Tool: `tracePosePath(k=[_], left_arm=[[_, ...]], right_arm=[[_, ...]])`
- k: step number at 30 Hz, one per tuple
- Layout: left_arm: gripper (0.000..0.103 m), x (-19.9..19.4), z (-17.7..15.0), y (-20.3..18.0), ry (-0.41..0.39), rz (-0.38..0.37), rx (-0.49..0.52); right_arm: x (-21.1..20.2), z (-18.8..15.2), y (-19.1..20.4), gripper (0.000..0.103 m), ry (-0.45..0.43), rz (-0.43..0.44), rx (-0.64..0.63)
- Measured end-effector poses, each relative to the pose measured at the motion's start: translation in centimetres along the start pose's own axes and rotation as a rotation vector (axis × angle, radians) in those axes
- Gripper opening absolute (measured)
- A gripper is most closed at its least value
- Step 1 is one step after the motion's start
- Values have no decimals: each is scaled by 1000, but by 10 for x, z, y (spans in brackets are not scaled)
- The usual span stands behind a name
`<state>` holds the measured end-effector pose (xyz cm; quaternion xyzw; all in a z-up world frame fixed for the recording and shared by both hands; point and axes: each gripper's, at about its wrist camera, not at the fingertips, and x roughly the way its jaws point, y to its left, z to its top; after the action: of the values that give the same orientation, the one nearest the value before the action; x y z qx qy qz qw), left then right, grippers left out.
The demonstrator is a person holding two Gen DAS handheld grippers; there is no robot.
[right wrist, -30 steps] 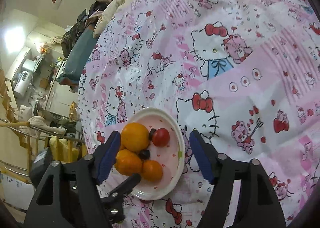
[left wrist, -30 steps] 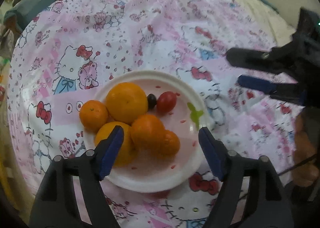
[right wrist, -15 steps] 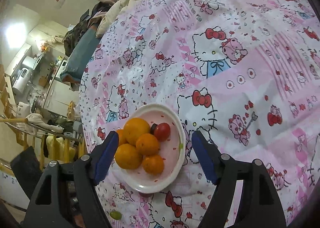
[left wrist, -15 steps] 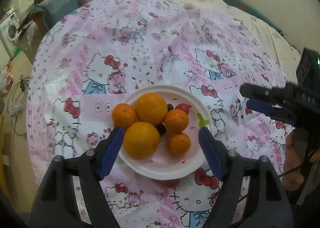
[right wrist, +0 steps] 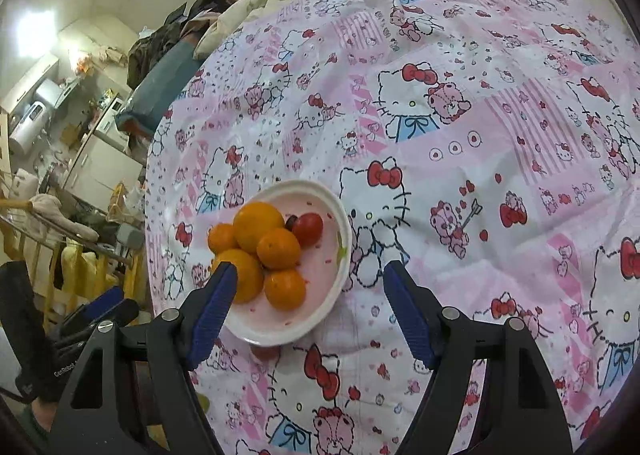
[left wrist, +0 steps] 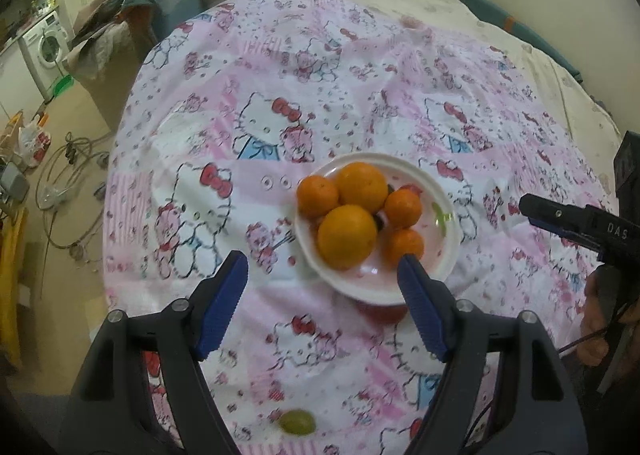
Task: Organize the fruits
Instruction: 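Withdraw both grippers from the plate toward the loose lime and tomato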
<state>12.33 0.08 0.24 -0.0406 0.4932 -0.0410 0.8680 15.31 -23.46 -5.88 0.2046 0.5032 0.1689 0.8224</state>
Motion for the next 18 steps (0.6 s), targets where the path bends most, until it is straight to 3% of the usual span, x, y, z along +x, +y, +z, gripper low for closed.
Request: tracePosePath(k=[5,8,18], left_arm=[[74,-1,-7,7,7,-28,-33],[74,2,-11,11,8,-7,-54],[74,9,-17,24,39,24,-92]], right_arm=[[-3,-16,4,78,12,-7,-5],[-1,-29,5,78,32,-13,1],[33,-67,24,78,179,-20,-71]])
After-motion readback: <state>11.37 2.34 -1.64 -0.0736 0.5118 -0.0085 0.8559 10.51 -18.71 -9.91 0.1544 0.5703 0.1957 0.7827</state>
